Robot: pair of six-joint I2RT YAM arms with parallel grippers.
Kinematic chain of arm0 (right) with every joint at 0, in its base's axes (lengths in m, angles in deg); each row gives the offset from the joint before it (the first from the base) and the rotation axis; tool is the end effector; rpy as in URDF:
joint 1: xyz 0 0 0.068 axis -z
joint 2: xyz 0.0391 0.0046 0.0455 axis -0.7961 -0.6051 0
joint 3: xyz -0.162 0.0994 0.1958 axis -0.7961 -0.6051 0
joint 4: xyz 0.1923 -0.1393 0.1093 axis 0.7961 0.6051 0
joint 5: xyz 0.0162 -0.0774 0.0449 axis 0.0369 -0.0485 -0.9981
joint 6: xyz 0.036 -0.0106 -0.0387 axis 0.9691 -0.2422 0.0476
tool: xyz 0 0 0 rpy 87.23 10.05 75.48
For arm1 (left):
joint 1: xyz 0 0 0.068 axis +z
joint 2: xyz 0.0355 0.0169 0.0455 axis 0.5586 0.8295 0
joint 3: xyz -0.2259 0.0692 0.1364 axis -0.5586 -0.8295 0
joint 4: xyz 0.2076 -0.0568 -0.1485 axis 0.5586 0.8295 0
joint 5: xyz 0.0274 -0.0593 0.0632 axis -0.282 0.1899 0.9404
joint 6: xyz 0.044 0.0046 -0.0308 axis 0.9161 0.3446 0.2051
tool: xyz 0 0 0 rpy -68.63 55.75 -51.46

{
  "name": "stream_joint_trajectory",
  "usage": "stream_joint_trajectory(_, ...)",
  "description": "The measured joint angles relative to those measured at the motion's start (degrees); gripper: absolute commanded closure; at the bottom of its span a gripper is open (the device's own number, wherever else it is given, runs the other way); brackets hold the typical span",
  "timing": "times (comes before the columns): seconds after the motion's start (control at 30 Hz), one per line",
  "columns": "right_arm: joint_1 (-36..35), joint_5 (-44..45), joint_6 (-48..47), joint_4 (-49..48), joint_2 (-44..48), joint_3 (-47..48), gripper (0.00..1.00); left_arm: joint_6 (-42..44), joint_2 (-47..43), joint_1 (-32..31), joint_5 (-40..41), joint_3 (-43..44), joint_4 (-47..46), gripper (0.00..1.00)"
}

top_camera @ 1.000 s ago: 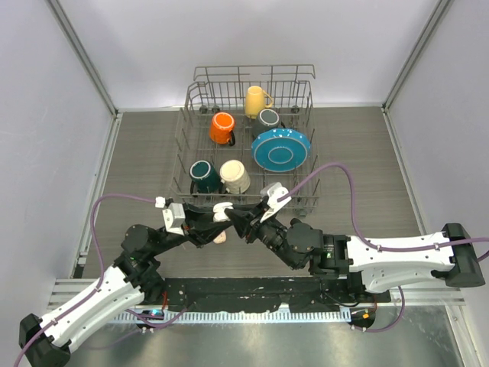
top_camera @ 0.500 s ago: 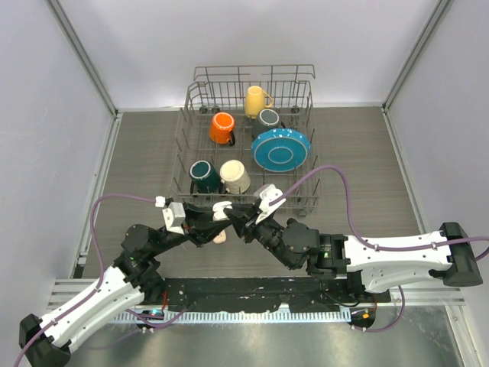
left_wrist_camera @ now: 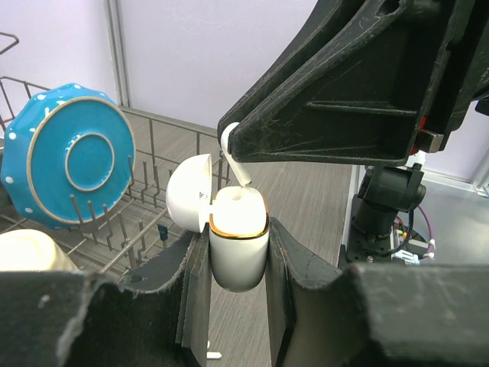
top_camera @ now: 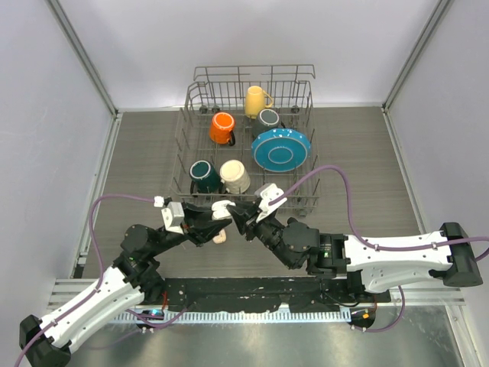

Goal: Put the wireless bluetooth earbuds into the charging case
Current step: Place the earbud in the charging case.

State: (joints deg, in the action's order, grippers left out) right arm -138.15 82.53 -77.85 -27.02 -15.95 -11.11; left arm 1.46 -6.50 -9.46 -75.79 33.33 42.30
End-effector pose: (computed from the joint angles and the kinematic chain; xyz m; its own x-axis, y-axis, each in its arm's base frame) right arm 0.0452 0.2523 0.3504 -0.0445 0.1156 -0.9923 -0.6617 0.7408 0.1160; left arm 0.0876 -0.1019 0.2719 -0.0211 -0.3047 -0.9522 0.9283 0.3476 -0.1318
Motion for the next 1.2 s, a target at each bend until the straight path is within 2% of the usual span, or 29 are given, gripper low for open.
stream_joint_trajectory(1.2, 0.0, 0.0, -0.1, -5.1, -1.9, -0.7, 0.99, -1.4, -0.1, 0.0, 0.5, 0.0, -1.1, 1.0)
